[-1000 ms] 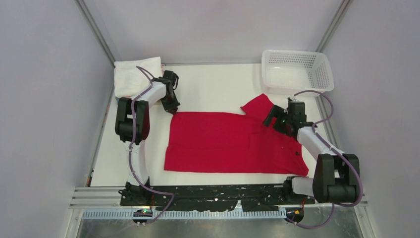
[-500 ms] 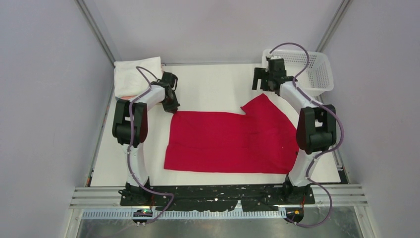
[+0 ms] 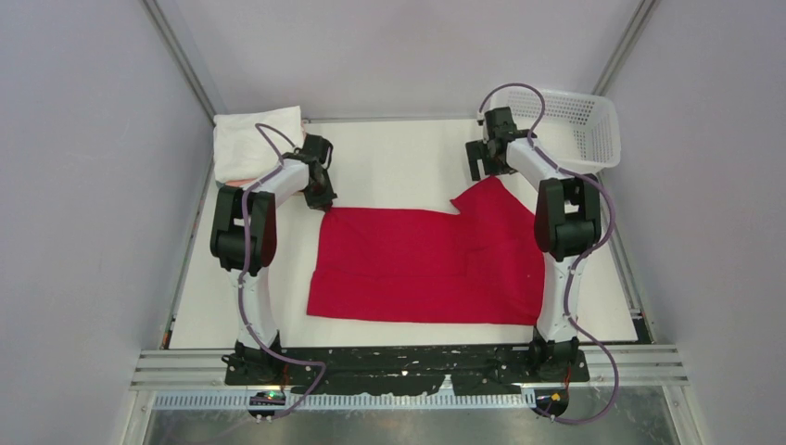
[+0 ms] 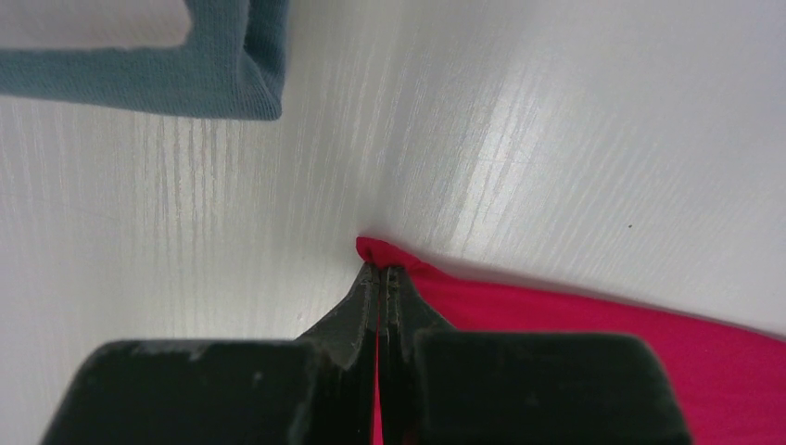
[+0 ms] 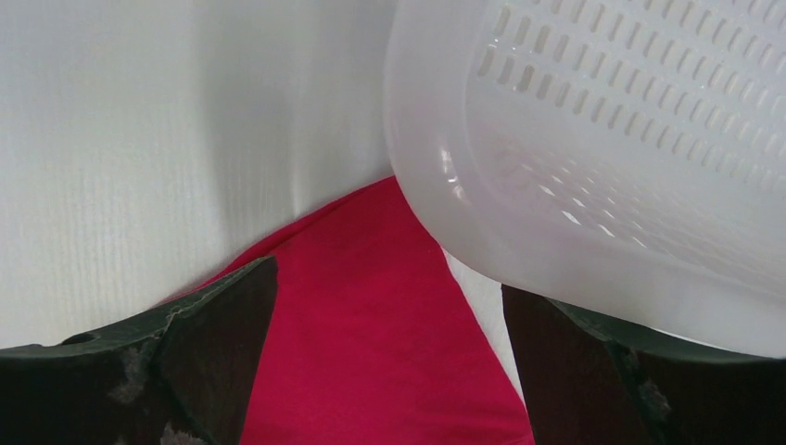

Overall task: Fold and stack the t-shirts
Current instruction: Grab the side of the flattened tshirt furthest away from the robot with both arms

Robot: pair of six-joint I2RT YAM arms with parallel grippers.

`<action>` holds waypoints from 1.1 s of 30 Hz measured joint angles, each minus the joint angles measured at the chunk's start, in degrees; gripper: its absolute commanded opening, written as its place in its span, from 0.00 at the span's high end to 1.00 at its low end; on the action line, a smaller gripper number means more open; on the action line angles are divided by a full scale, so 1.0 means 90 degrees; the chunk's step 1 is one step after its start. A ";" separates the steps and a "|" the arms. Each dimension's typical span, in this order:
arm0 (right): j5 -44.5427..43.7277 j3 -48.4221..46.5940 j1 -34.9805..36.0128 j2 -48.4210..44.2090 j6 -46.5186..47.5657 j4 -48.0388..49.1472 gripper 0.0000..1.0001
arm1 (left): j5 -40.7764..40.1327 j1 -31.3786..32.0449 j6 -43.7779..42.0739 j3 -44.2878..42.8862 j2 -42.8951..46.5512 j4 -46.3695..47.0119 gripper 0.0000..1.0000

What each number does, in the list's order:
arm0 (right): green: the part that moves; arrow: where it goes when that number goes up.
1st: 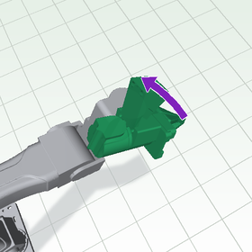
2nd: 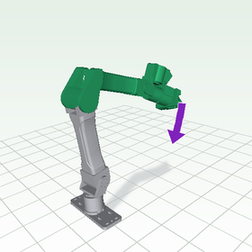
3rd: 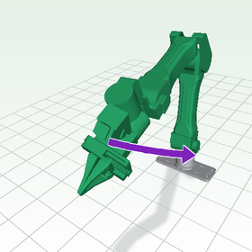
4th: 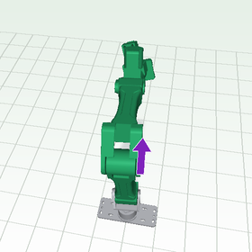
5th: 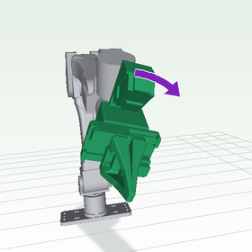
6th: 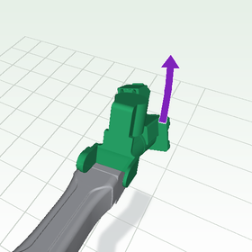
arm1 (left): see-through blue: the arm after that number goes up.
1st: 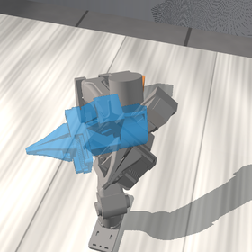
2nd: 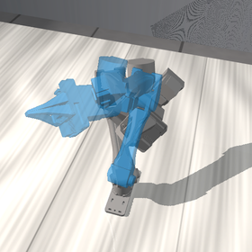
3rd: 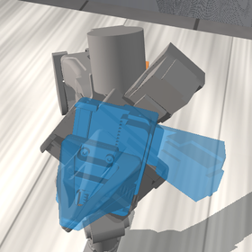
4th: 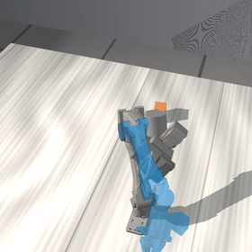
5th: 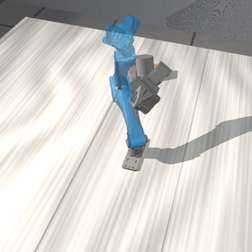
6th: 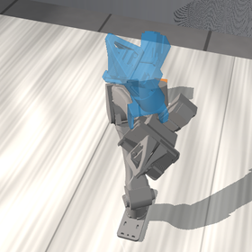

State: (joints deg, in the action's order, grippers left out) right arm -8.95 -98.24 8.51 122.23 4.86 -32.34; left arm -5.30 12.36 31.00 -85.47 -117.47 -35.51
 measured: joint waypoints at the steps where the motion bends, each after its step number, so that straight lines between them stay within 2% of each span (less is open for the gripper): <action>1: -0.0056 -0.0010 0.0010 0.0022 0.0034 -0.0019 0.01 | 0.0000 0.0000 0.0000 0.0000 0.0000 0.0000 1.00; 7: -0.0233 -0.0396 0.0056 0.0330 -0.0170 -0.0391 0.00 | -0.0002 0.0000 0.0015 0.0000 0.0000 0.0002 1.00; 16: -0.0384 -0.1095 0.0068 0.0748 -0.1418 -0.1059 0.00 | -0.0002 0.0000 0.0034 0.0000 0.0000 0.0005 1.00; 18: -0.0442 -0.1134 0.0070 0.0770 -0.1656 -0.1086 0.07 | -0.0002 0.0000 0.0032 0.0002 0.0000 0.0007 1.00; 25: -0.0882 -0.1326 0.0187 0.0974 -0.2101 -0.1302 0.10 | 0.0000 0.0000 0.0034 0.0002 0.0000 0.0007 1.00; 30: -0.1144 -0.1673 0.0311 0.1214 -0.2263 -0.1690 0.18 | -0.0002 0.0000 0.0034 0.0034 0.0017 0.0027 1.00; 33: -0.1168 -0.1659 0.0369 0.1248 -0.2300 -0.1807 0.18 | -0.0002 0.0000 0.0034 0.0107 0.0073 0.0056 1.00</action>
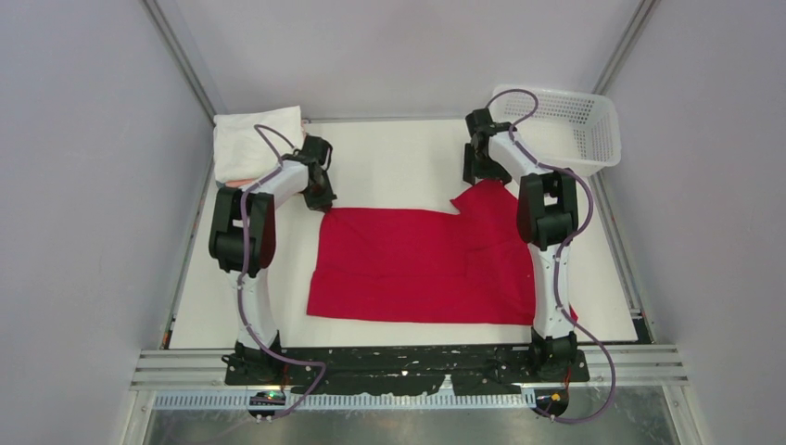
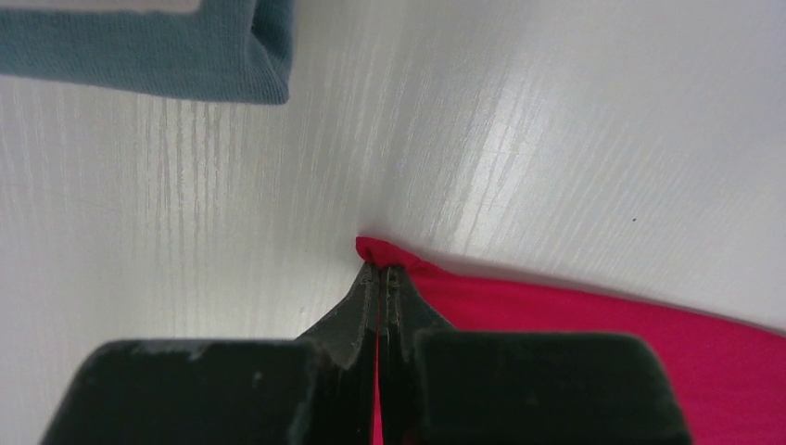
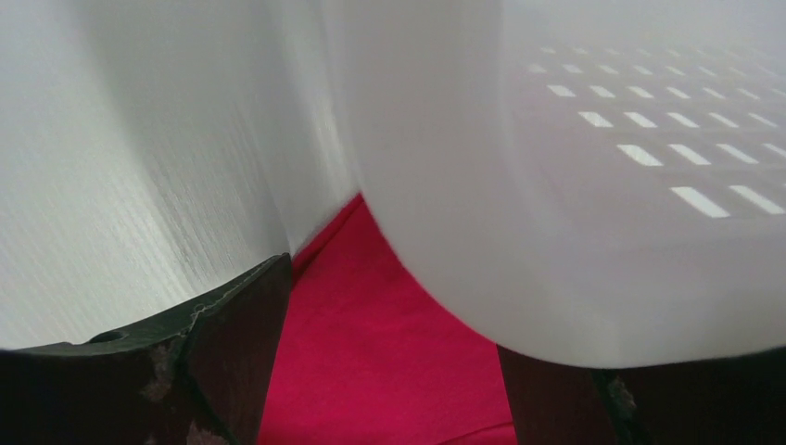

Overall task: Fold and stack the t-shirts
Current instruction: Grab the side of the flattened tshirt furthest away from the robot with both arms

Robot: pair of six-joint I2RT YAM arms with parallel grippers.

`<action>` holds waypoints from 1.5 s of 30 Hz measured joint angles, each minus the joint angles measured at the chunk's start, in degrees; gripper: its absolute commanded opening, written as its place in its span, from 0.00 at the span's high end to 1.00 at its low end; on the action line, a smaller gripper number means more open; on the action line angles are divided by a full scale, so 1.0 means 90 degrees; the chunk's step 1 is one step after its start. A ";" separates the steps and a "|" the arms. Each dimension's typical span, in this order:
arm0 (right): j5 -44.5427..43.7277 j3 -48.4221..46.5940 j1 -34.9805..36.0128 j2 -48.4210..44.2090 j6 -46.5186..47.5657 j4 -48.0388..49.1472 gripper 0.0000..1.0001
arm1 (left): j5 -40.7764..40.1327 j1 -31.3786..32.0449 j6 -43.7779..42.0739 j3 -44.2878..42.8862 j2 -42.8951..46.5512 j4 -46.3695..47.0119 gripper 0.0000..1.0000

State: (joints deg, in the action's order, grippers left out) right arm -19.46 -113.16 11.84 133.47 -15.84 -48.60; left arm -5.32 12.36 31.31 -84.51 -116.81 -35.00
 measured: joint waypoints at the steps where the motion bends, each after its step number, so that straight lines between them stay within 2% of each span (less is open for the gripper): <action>1: -0.0005 0.0024 0.0010 0.0000 -0.0010 -0.0012 0.19 | 0.0000 0.0000 0.0000 0.0027 0.0015 0.0007 1.00; 5: -0.0068 0.0080 0.0015 -0.0005 -0.0083 -0.0012 0.28 | 0.0000 0.0000 0.0000 0.0080 0.0049 0.0049 1.00; 8: -0.0148 0.0175 0.0012 -0.0049 -0.0131 0.0015 0.45 | 0.0010 0.0000 0.0000 0.0126 0.0083 0.0087 1.00; 15: -0.0503 0.0257 -0.0036 -0.0078 -0.0277 -0.0036 0.67 | 0.0041 0.0000 -0.0002 0.0238 0.0187 0.0126 1.00; 16: -0.0529 0.0257 -0.0049 -0.0083 -0.0287 -0.0041 0.75 | 0.0044 0.0000 -0.0002 0.0250 0.0206 0.0126 1.00; 19: -0.0512 0.0262 -0.0083 -0.0107 -0.0282 -0.0024 0.91 | 0.0044 0.0000 -0.0002 0.0253 0.0226 0.0136 1.00; 20: -0.0491 0.0279 -0.0083 -0.0117 -0.0270 -0.0002 0.92 | 0.0044 0.0000 -0.0002 0.0253 0.0226 0.0141 1.00; 27: -0.0090 0.0556 -0.0090 -0.0282 -0.0090 0.0476 0.95 | 0.0245 0.0000 -0.0032 0.0304 0.0253 0.0328 1.00; 33: 0.0177 0.1552 -0.0092 -0.0857 0.0019 0.1219 0.94 | 0.0437 0.0000 -0.0032 0.0656 0.0522 0.0614 1.00; 45: 0.0316 0.3779 0.0053 -0.2902 0.0046 0.2227 0.94 | 0.0750 0.0063 -0.0092 0.1807 0.1593 0.1112 1.00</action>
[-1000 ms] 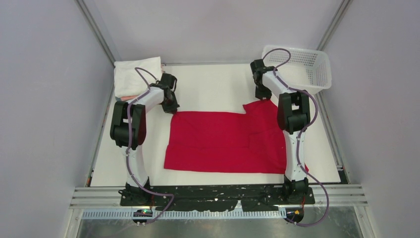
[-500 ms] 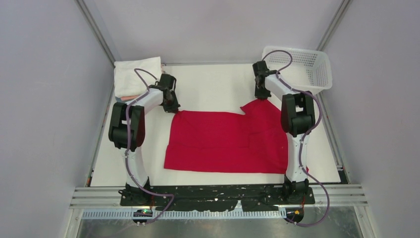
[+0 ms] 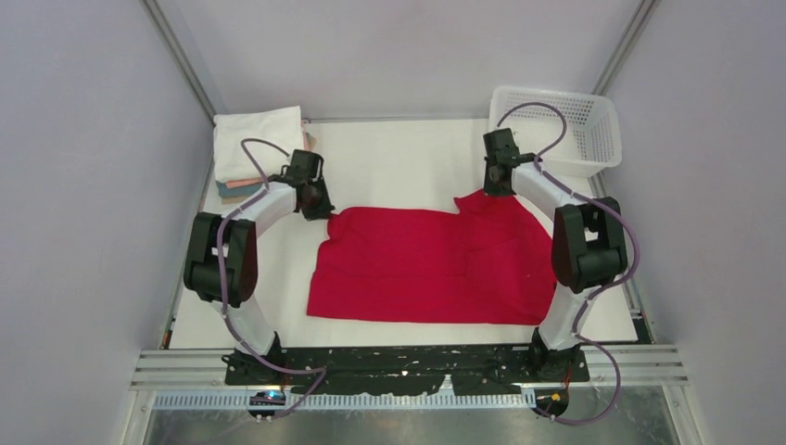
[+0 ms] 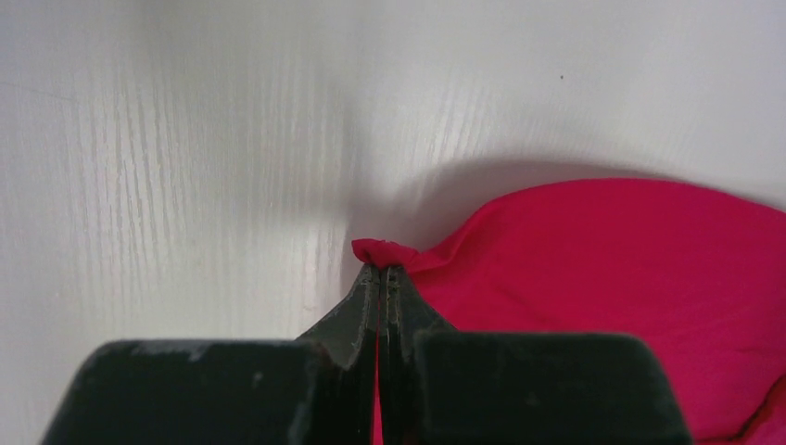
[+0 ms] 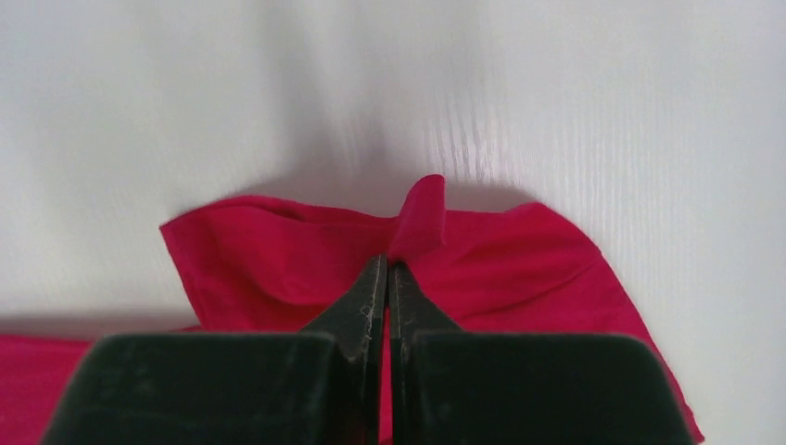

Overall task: Fold and stack the t-shirts
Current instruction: Grab the side of the flattened tshirt furthest away from the robot with both arms, then fold the other side of the tshirt into a rectangle

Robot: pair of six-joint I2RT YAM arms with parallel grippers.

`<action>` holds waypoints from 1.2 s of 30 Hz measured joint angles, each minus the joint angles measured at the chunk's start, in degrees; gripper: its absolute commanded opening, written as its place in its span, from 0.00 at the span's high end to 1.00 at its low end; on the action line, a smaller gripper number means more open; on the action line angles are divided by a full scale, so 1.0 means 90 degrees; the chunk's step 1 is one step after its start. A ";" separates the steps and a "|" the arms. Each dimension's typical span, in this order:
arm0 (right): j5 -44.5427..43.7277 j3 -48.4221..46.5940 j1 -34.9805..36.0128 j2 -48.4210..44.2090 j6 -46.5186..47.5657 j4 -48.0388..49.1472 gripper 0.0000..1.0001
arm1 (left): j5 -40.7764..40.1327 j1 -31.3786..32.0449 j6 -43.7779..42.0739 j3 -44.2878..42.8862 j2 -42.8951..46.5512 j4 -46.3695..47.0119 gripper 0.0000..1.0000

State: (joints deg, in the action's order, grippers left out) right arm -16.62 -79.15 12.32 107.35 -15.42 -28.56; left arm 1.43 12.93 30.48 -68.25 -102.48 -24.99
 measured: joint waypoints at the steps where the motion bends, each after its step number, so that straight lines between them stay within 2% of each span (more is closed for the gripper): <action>1: 0.0000 0.0206 0.0024 -0.0189 -0.0007 0.0061 0.94 | -0.0005 0.0019 -0.0024 0.0109 0.0117 0.0027 1.00; 9: -0.0075 0.1651 0.0223 -0.1768 -0.0170 0.0325 0.94 | -0.0015 0.0180 -0.0257 0.0935 0.1154 0.0267 1.00; 14: -0.0223 0.2161 0.0250 -0.2540 -0.0189 0.0418 0.94 | -0.0406 0.0209 -0.0457 0.0974 0.1545 0.0265 1.00; 23: -0.0270 0.2552 0.0250 -0.3164 -0.0182 0.0515 0.94 | -0.0707 0.0211 -0.0833 0.0792 0.1571 0.0267 1.00; 36: -0.0029 0.3648 0.0250 -0.4675 -0.0192 0.0255 0.94 | -0.0573 0.0316 -0.0901 0.2018 0.2608 0.0532 1.00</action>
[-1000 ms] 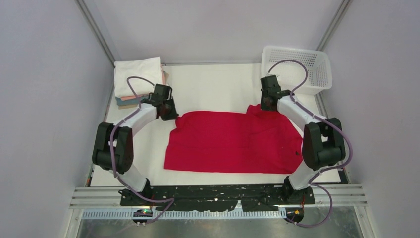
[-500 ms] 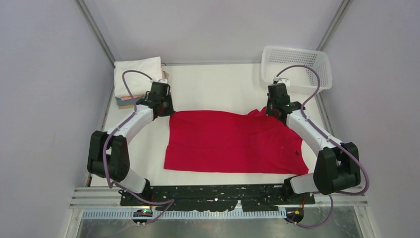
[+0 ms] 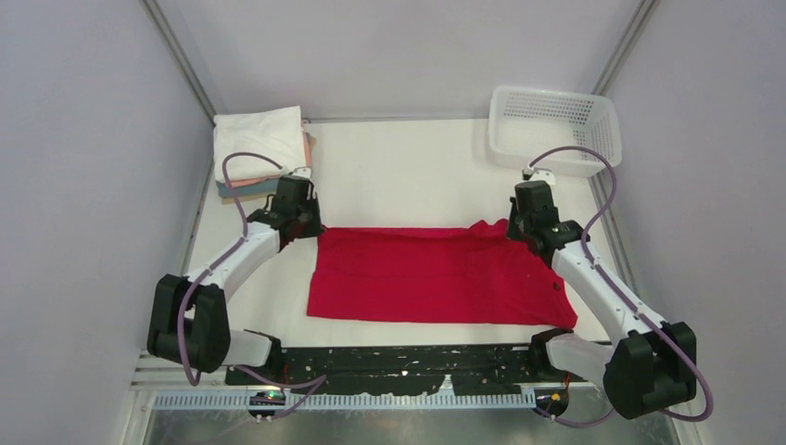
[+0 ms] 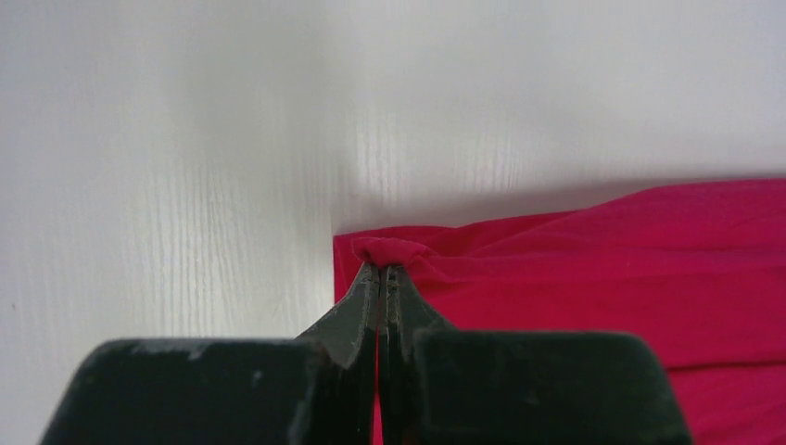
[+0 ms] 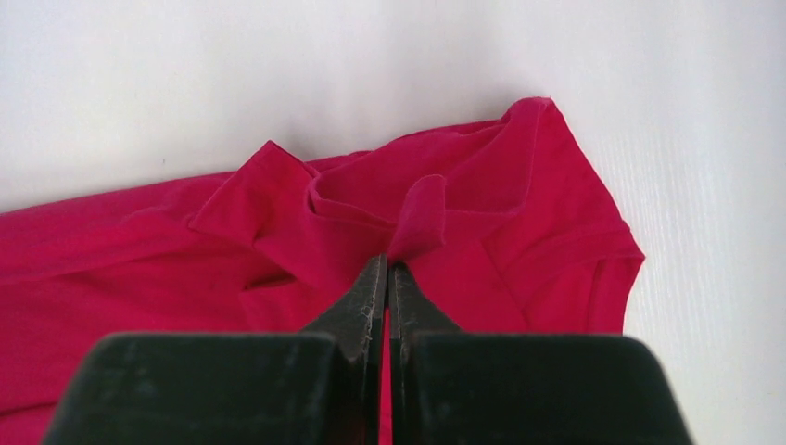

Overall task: Fold and stack the t-shirts
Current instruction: Fold the other side of the tshirt into a rectangle

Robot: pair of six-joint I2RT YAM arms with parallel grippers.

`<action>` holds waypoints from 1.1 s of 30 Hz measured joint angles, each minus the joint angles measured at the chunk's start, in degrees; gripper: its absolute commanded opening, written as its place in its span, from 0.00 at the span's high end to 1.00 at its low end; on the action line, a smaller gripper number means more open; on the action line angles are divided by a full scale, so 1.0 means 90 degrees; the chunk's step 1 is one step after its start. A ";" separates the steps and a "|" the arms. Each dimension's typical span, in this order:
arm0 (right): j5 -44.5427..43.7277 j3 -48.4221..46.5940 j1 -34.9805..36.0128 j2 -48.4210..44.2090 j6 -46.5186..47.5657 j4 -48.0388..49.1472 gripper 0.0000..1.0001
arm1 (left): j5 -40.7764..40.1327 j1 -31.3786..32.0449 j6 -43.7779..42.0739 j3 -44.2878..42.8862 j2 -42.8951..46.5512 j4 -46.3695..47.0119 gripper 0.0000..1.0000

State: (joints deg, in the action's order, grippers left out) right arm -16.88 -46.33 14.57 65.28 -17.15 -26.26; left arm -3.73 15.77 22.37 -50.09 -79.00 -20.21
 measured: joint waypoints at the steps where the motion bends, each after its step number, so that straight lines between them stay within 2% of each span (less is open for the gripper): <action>1: 0.0029 0.0085 0.0000 -0.0129 0.0000 -0.0063 0.94 | 0.0022 0.0022 0.0002 0.0090 0.0080 0.0012 1.00; 11: 0.0233 0.0554 0.0000 -0.1229 -0.0036 -0.0770 0.94 | -0.0053 0.0250 0.0206 0.0750 0.0566 0.0046 1.00; 17: 0.0291 0.0551 0.0000 -0.1627 -0.0078 -0.1137 0.94 | -0.0233 0.0248 0.0338 0.0794 0.1001 0.0024 1.00; 22: 0.0325 0.0539 0.0000 -0.1656 -0.0168 -0.1472 0.94 | -0.0471 0.0250 0.0471 0.0838 0.1200 0.0000 1.00; 30: 0.0614 0.0542 0.0000 -0.1586 -0.0442 -0.2084 0.83 | -0.0461 0.0250 0.0634 0.1195 0.1209 -0.0131 1.00; 33: 0.0916 0.0624 0.0000 -0.1353 -0.0551 -0.2193 0.81 | -0.0440 0.0250 0.0719 0.1268 0.1163 -0.0155 0.91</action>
State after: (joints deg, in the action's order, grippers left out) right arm -8.64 -40.71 14.57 53.10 -22.11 -46.00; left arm -7.68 18.02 28.84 -38.68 -68.53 -21.61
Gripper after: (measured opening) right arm 0.168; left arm 0.009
